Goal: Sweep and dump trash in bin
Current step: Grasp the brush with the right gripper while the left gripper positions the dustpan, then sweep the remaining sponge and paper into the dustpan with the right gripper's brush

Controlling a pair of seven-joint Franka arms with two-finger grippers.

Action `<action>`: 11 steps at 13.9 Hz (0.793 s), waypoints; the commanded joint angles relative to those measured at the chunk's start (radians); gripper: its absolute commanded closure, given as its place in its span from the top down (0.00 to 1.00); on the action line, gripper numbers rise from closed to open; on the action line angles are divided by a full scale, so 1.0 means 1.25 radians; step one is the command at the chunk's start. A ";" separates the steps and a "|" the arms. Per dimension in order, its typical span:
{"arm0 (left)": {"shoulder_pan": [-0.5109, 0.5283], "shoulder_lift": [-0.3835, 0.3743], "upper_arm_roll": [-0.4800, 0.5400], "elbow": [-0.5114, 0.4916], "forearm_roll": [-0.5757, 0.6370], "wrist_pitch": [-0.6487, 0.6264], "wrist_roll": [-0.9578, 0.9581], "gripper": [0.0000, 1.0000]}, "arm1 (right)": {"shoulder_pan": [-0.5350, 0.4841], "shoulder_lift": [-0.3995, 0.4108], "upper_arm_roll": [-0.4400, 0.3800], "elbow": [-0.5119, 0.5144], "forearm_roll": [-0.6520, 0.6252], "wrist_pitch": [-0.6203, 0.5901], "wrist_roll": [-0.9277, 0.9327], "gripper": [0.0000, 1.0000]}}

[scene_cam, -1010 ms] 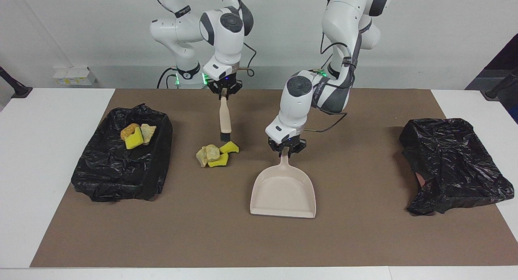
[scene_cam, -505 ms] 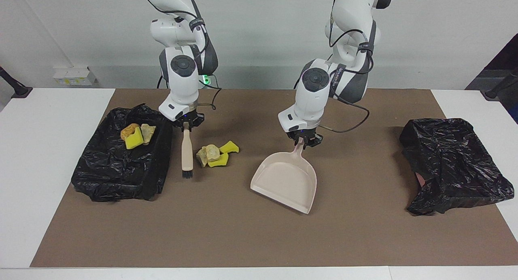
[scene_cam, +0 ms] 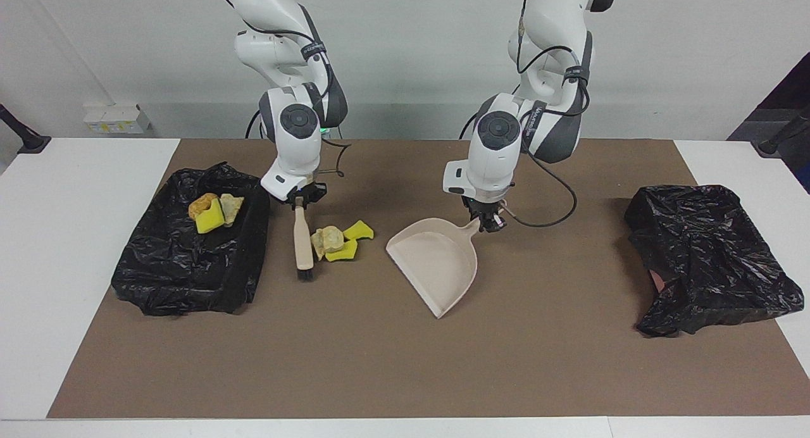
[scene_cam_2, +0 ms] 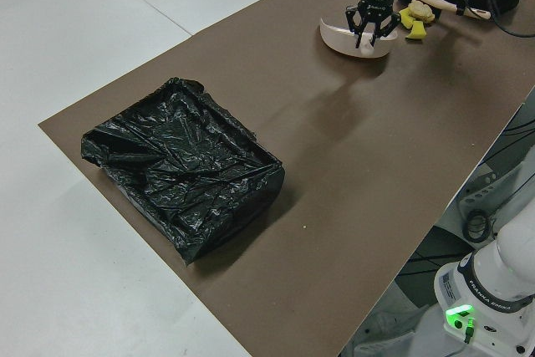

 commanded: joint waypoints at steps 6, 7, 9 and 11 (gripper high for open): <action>-0.034 -0.130 -0.005 -0.218 0.073 0.122 0.148 0.00 | 0.014 0.056 0.086 -0.002 0.173 0.052 0.013 0.00; -0.034 -0.131 -0.005 -0.221 0.073 0.122 0.149 0.00 | 0.014 0.062 0.103 0.004 0.202 0.057 0.015 0.00; -0.033 -0.138 -0.005 -0.240 0.073 0.130 0.148 0.00 | 0.014 0.078 0.138 0.021 0.259 0.074 0.015 0.00; -0.027 -0.139 -0.005 -0.244 0.073 0.130 0.148 0.00 | 0.014 0.104 0.178 0.069 0.315 0.083 0.016 0.00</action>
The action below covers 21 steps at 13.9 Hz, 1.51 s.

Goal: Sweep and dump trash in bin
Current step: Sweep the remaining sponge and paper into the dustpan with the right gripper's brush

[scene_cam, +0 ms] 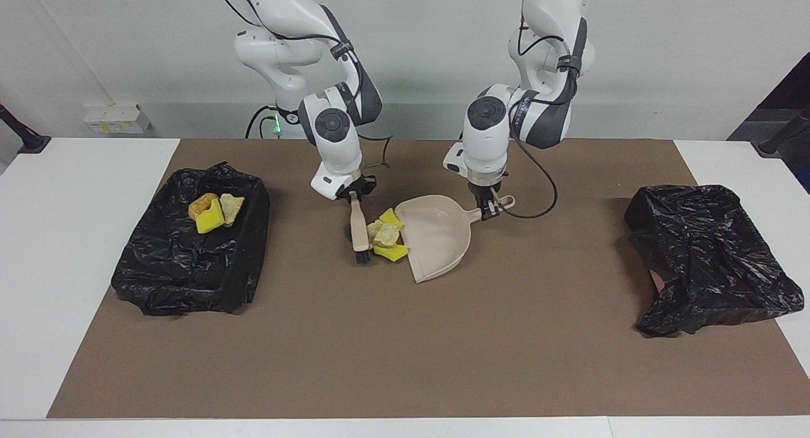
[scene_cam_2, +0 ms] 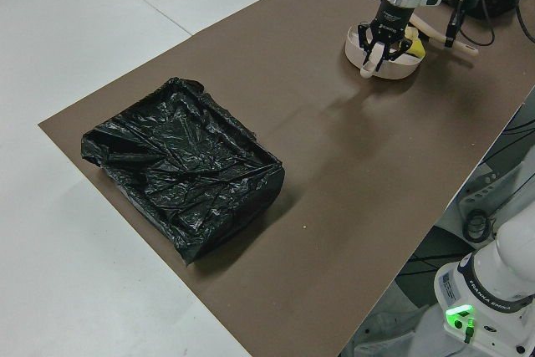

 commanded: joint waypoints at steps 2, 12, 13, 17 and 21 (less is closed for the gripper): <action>0.000 -0.032 0.006 -0.046 0.016 0.022 0.013 0.00 | -0.005 0.073 0.060 0.112 0.118 0.007 0.010 0.00; 0.040 -0.028 0.006 -0.048 0.016 0.039 0.116 0.00 | -0.012 -0.109 0.022 0.206 -0.016 -0.337 0.033 0.00; 0.042 -0.027 0.006 -0.047 0.016 0.039 0.117 0.00 | -0.013 -0.119 0.021 0.192 -0.048 -0.346 0.009 0.00; 0.082 -0.027 0.006 -0.020 0.015 0.039 0.208 0.00 | -0.012 -0.159 0.028 0.157 -0.075 -0.390 0.080 0.00; 0.178 -0.082 0.004 -0.018 -0.011 0.027 0.340 0.00 | 0.000 -0.161 0.039 0.142 0.061 -0.417 0.181 0.00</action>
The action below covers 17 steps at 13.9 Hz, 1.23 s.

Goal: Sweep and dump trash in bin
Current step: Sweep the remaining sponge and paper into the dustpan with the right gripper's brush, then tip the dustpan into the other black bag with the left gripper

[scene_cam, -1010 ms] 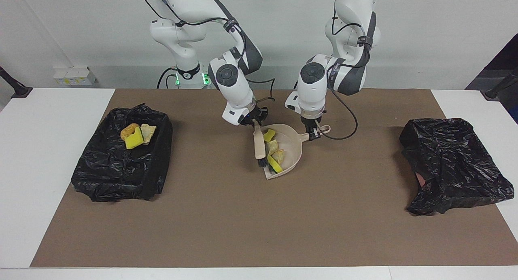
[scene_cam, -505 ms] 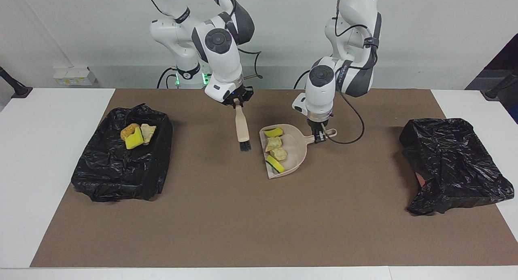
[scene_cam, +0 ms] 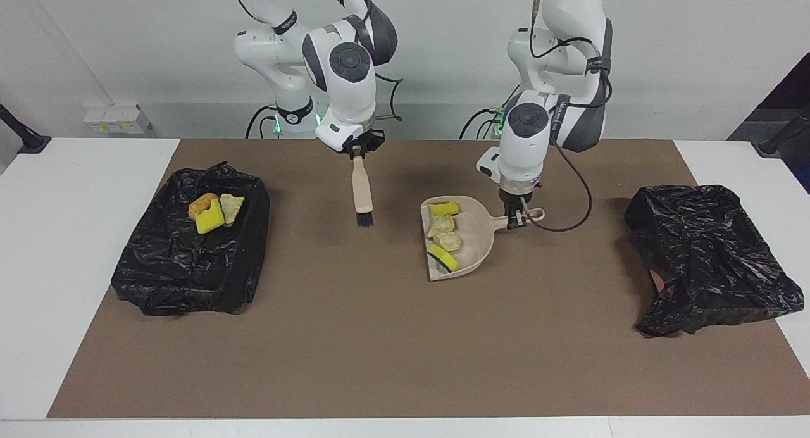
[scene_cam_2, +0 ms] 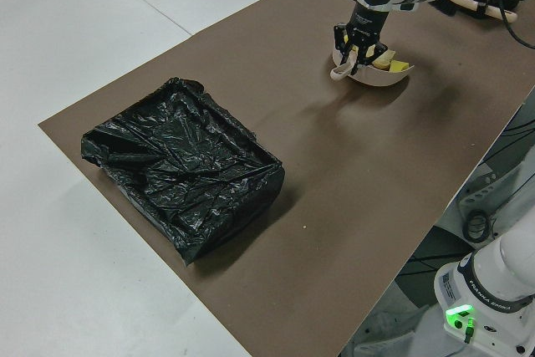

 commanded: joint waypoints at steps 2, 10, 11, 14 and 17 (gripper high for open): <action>0.104 -0.076 -0.005 -0.011 -0.056 -0.012 0.145 0.00 | 0.009 0.039 0.079 -0.013 0.053 0.065 0.154 0.00; 0.431 -0.110 0.003 0.081 -0.101 -0.113 0.444 0.00 | 0.028 0.219 0.198 -0.008 0.038 0.236 0.244 0.00; 0.484 -0.105 0.003 0.096 -0.108 -0.113 0.472 0.00 | 0.028 0.221 0.198 -0.010 0.037 0.232 0.238 0.00; 0.592 -0.063 0.003 0.178 -0.140 -0.135 0.579 0.00 | 0.028 0.241 0.198 -0.020 0.022 0.241 0.235 0.00; 0.648 -0.015 0.009 0.240 -0.093 -0.125 0.644 0.00 | 0.028 0.249 0.198 -0.038 0.022 0.281 0.232 0.00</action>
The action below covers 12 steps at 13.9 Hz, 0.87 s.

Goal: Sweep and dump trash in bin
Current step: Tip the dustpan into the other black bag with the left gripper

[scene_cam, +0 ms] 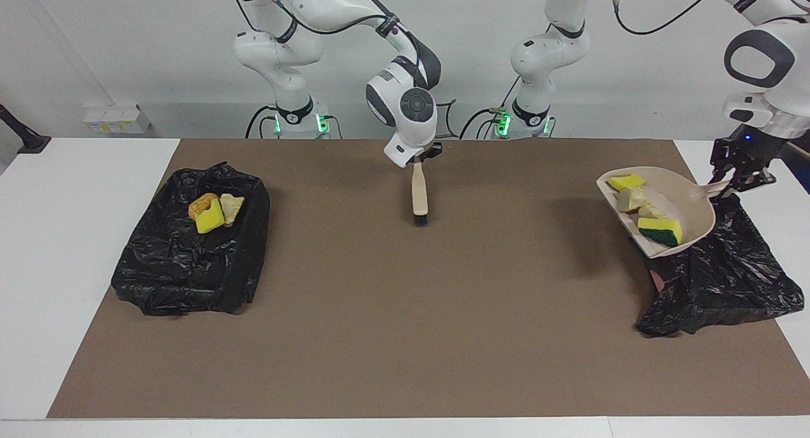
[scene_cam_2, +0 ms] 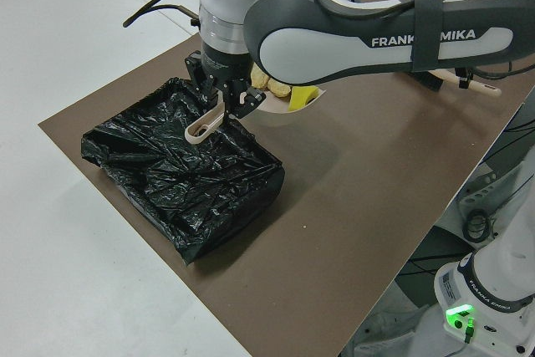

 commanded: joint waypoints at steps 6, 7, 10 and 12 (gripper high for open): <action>0.055 0.155 -0.006 0.207 0.285 0.073 0.020 0.00 | -0.012 0.015 -0.001 0.019 -0.045 0.010 -0.054 1.00; 0.061 0.159 -0.006 0.199 0.337 0.116 0.015 0.00 | -0.016 -0.007 -0.005 0.020 -0.045 0.012 -0.054 1.00; 0.056 0.162 -0.005 0.178 0.482 0.131 -0.013 0.00 | -0.017 -0.092 -0.073 0.041 -0.045 0.017 -0.061 1.00; 0.056 0.118 -0.003 0.102 0.595 0.146 -0.085 0.00 | -0.017 -0.128 -0.156 0.059 -0.045 0.019 -0.104 1.00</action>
